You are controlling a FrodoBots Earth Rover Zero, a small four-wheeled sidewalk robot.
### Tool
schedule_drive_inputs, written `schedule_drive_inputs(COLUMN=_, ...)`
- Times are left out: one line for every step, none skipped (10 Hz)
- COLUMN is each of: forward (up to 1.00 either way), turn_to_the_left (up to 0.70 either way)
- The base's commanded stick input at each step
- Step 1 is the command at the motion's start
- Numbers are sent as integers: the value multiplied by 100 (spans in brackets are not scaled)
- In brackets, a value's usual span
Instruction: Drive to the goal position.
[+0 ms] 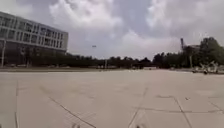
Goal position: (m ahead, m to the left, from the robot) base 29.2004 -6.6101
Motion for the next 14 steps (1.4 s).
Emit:
schedule_drive_inputs(forward=60, turn_to_the_left=-15)
schedule_drive_inputs(forward=60, turn_to_the_left=-15)
schedule_drive_inputs(forward=60, turn_to_the_left=-15)
schedule_drive_inputs(forward=60, turn_to_the_left=-15)
schedule_drive_inputs(forward=60, turn_to_the_left=-15)
schedule_drive_inputs(forward=60, turn_to_the_left=-15)
schedule_drive_inputs(forward=60, turn_to_the_left=-15)
schedule_drive_inputs(forward=60, turn_to_the_left=-15)
schedule_drive_inputs(forward=60, turn_to_the_left=-15)
schedule_drive_inputs(forward=60, turn_to_the_left=-15)
schedule_drive_inputs(forward=60, turn_to_the_left=-15)
schedule_drive_inputs(forward=60, turn_to_the_left=-15)
schedule_drive_inputs(forward=60, turn_to_the_left=-15)
schedule_drive_inputs(forward=60, turn_to_the_left=-15)
